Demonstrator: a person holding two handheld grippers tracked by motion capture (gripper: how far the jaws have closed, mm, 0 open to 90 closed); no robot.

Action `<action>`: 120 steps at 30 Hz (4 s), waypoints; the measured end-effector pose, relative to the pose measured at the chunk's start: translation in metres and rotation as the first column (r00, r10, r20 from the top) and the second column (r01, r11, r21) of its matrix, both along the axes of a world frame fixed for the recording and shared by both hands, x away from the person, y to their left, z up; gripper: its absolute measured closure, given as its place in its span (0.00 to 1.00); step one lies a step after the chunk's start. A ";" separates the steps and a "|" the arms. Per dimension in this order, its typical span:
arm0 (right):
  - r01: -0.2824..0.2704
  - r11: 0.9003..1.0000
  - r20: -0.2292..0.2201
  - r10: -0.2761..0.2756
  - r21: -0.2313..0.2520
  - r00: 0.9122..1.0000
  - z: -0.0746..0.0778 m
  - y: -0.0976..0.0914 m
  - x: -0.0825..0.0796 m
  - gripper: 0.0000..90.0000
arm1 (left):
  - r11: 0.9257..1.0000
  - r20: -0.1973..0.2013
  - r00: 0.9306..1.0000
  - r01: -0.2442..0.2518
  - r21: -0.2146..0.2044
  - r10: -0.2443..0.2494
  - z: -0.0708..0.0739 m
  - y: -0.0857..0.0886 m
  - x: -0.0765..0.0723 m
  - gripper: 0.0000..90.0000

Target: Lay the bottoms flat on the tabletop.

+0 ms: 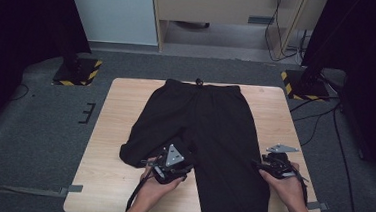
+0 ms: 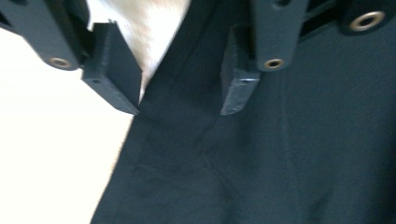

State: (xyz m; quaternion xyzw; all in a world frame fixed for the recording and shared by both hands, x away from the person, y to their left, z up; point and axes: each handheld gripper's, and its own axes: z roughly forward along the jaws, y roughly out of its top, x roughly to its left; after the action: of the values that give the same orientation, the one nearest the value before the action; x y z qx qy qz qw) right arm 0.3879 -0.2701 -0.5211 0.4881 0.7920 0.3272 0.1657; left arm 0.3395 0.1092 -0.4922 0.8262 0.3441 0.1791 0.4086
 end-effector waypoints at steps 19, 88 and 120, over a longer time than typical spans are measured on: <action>-0.049 0.999 0.096 0.047 0.015 0.994 0.026 0.043 0.017 0.62 | 0.983 0.033 0.984 -0.179 0.048 0.178 -0.005 0.116 -0.017 0.37; -0.329 0.923 -0.022 0.340 0.199 0.940 0.001 0.235 0.014 0.99 | 0.994 -0.009 0.994 -0.105 0.042 0.105 -0.011 0.123 -0.008 0.50; -0.417 0.904 0.101 0.408 0.094 0.907 0.017 0.246 0.007 0.54 | 0.985 -0.267 0.964 0.060 0.165 -0.014 -0.013 0.195 -0.114 0.96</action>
State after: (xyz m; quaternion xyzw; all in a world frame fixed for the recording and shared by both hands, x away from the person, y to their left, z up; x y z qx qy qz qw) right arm 0.3948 -0.0246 -0.5038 0.3049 0.8501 0.4185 0.0960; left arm 0.2256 0.3046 -0.5050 0.8810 0.3634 0.0885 0.2898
